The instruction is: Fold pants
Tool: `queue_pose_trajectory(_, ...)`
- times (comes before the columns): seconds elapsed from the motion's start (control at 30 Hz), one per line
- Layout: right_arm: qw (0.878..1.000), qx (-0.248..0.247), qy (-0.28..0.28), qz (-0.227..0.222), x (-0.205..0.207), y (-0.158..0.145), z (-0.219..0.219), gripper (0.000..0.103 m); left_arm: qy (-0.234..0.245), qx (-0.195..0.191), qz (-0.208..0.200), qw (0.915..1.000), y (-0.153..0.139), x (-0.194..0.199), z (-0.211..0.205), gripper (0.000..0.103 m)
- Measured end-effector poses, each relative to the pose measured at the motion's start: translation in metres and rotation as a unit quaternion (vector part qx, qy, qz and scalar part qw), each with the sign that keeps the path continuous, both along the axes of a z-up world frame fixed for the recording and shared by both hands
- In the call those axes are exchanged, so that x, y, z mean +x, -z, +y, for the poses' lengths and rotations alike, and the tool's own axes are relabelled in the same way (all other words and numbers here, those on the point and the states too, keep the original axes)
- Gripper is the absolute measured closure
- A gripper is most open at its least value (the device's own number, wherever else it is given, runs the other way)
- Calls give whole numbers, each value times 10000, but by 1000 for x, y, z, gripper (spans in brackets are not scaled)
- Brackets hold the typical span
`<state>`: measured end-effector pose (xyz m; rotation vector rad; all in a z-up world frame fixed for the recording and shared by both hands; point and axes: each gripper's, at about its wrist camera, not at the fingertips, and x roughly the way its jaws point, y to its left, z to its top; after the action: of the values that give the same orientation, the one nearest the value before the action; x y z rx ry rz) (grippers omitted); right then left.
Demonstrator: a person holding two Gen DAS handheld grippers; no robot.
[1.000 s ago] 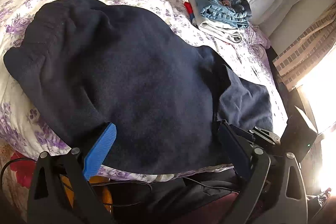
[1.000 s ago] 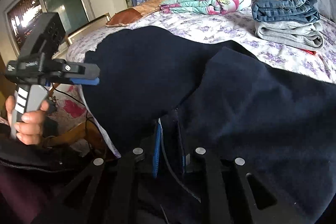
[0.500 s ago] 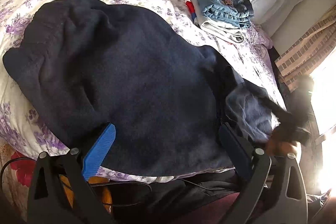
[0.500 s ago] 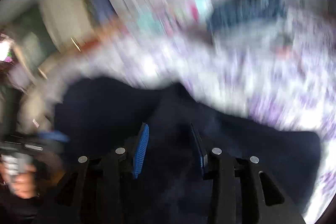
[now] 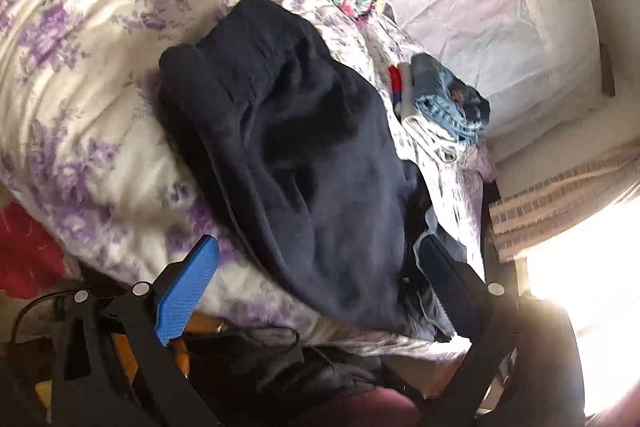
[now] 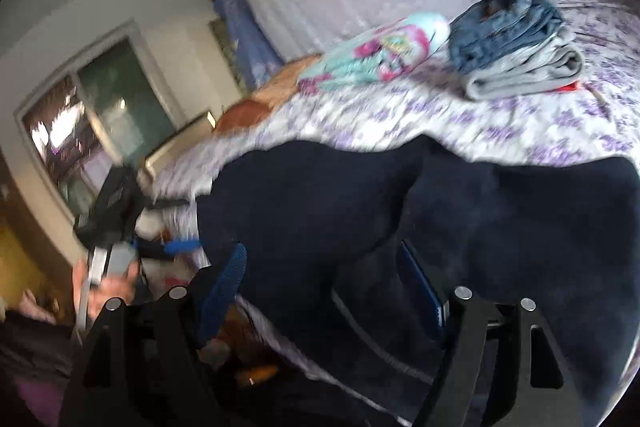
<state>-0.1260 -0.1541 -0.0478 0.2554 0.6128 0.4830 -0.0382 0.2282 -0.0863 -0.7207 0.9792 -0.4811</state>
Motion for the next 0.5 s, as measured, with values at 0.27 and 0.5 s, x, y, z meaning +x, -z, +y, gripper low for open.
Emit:
queue_pose_trajectory(0.27,10000,12,60,-72,-15,-1,-5,30,-347,-461,27,9983,15,22,10,6)
queue_pose_trajectory(0.5,9998,158,52,142,-6,12,-6,30,-567,-184,-150,9981,9,35,1,6)
